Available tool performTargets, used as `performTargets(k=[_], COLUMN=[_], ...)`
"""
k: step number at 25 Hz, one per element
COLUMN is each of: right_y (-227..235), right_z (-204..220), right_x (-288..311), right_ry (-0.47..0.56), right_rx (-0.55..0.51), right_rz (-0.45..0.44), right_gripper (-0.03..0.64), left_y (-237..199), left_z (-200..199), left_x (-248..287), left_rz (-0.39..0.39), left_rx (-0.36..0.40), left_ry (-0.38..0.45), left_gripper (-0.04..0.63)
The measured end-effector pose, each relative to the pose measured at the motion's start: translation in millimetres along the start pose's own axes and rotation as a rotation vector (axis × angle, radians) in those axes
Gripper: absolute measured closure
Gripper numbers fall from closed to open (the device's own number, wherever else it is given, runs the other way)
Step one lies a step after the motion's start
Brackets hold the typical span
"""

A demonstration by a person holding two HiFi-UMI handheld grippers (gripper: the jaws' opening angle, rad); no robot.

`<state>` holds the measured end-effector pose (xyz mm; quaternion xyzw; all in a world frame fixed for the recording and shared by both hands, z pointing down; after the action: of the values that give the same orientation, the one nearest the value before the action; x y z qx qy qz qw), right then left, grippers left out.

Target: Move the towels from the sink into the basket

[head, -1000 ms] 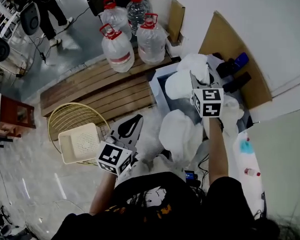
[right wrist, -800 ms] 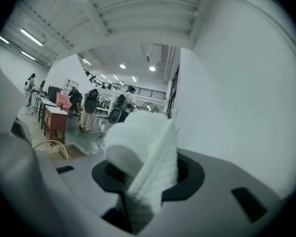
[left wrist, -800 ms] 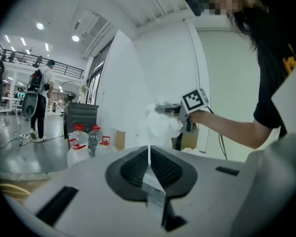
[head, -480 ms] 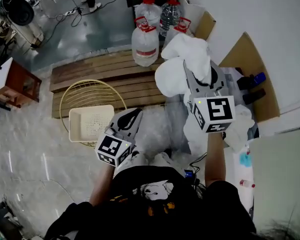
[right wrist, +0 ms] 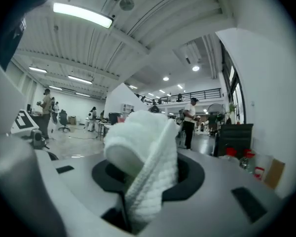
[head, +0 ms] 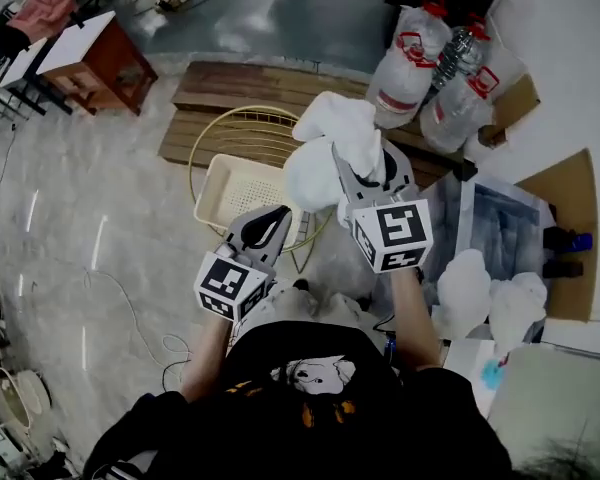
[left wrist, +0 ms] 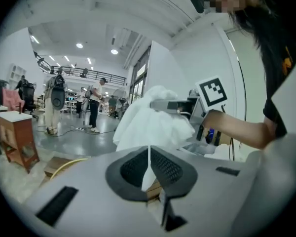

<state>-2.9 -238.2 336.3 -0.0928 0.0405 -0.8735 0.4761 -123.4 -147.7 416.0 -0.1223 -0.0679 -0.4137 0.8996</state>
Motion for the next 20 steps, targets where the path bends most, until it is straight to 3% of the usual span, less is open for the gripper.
performTargets(k=[4, 9, 14, 18, 20], right_y=[-61.3, -115.9, -148.9, -151.4, -149.9], right_z=[50.3, 142.9, 268.9, 355.3, 380.0], right_x=[68.5, 136.3, 180.4, 172.2, 166.2], right_ry=[-0.073, -0.257, -0.534, -0.794, -0.877], right_rx=[0.028, 0.043, -0.003, -0.016, 0.001], right_rz=[-0.121, -0.23, -0.357, -0.361, -0.354], right_gripper=[0.465, 0.46, 0.437, 0.42, 0.377], left_y=[-40.3, -68.7, -87.7, -91.4, -94.2], left_z=[12.9, 22.6, 19.8, 15.3, 17.9], left_x=[-37.5, -67.7, -78.7, -83.2, -85.1], left_rz=[-0.101, -0.186, -0.243, -0.263, -0.278], left_rx=[-0.051, -0.099, -0.112, -0.108, -0.103], left_ry=[-0.006, -0.02, -0.019, -0.019, -0.033], left_gripper=[0.577, 0.577, 0.577, 0.577, 0.577])
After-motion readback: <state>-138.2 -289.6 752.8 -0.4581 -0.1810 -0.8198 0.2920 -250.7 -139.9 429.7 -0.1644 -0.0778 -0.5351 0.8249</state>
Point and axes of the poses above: the fingertips, and each gripper's own axes: x forward along the fingers, y to its right, z out of its underside, the point moved 3 cm from there along -x, backward along the fingers, and after that the axes turned 3 degrees about -x, right-handed, at the moved point
